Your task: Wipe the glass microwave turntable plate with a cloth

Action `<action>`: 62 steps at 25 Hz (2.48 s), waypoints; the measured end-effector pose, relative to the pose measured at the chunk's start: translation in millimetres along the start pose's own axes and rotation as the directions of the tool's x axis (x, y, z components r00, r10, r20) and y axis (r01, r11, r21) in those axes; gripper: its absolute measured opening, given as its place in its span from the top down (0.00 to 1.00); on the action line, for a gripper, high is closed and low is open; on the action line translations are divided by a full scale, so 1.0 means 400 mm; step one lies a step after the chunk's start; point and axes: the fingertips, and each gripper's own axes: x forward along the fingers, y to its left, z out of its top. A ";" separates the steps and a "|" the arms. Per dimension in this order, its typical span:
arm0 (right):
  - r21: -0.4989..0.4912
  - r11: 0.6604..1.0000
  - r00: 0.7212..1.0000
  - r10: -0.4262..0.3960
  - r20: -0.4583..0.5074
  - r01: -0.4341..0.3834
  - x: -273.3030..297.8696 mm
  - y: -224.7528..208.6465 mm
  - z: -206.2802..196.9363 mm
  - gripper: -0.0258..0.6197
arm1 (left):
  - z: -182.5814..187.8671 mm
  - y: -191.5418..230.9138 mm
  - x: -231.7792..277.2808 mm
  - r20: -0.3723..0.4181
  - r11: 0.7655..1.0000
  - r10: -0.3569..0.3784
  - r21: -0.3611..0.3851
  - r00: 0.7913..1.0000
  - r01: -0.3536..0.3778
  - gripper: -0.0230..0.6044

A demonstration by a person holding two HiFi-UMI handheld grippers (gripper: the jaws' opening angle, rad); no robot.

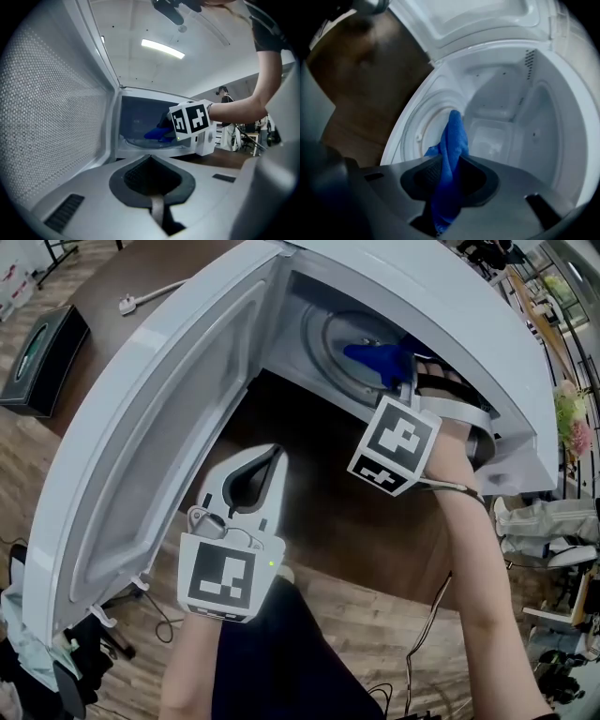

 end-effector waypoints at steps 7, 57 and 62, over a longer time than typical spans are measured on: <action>0.062 0.991 0.963 -0.134 0.235 0.122 -0.059 -0.059 0.172 0.82 | -0.013 0.008 -0.016 -0.012 1.000 0.010 -0.005 1.000 -0.010 0.95; -0.238 0.943 0.969 0.246 0.019 -0.234 -0.203 0.192 -0.087 0.82 | 0.047 -0.087 -0.058 -0.091 0.999 -0.032 0.015 0.995 0.033 0.95; -0.045 0.935 0.927 0.355 0.119 -0.352 -0.313 0.232 -0.106 0.82 | 0.099 -0.090 -0.091 -0.108 0.999 -0.038 0.021 0.993 0.041 0.95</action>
